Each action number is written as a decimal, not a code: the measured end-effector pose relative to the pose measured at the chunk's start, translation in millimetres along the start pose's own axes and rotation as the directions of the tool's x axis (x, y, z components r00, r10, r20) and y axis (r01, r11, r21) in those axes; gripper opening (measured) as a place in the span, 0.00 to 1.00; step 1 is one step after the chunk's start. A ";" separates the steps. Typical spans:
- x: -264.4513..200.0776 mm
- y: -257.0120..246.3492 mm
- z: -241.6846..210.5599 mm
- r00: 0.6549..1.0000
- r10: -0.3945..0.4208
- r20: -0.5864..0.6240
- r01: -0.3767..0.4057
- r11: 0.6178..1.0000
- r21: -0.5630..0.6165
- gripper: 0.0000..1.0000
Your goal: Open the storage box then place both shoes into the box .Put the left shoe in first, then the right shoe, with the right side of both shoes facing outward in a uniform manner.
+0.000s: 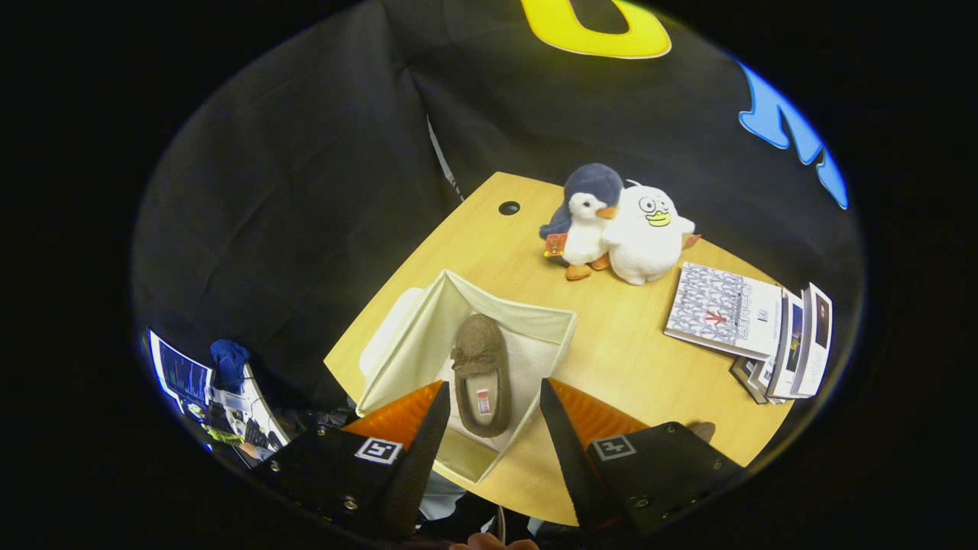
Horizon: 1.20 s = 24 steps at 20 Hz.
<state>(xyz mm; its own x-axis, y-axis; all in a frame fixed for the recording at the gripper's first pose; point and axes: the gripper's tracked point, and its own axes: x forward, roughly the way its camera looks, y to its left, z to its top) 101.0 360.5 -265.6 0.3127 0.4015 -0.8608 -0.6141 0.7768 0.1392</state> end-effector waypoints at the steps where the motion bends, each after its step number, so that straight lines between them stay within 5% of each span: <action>1: -7.5 -8.5 -0.7 1.000 -0.004 0.010 0.004 1.000 0.011 0.75; 14: -48.5 -121.9 -66.9 0.996 -0.088 0.004 0.087 0.987 0.135 0.75; 24: -22.9 -227.7 -177.7 0.972 -0.186 -0.141 0.219 0.936 0.275 0.75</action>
<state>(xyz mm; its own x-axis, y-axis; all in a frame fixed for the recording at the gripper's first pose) 105.0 88.2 -364.6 0.3166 0.1772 -0.9319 -0.3066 0.9488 0.0763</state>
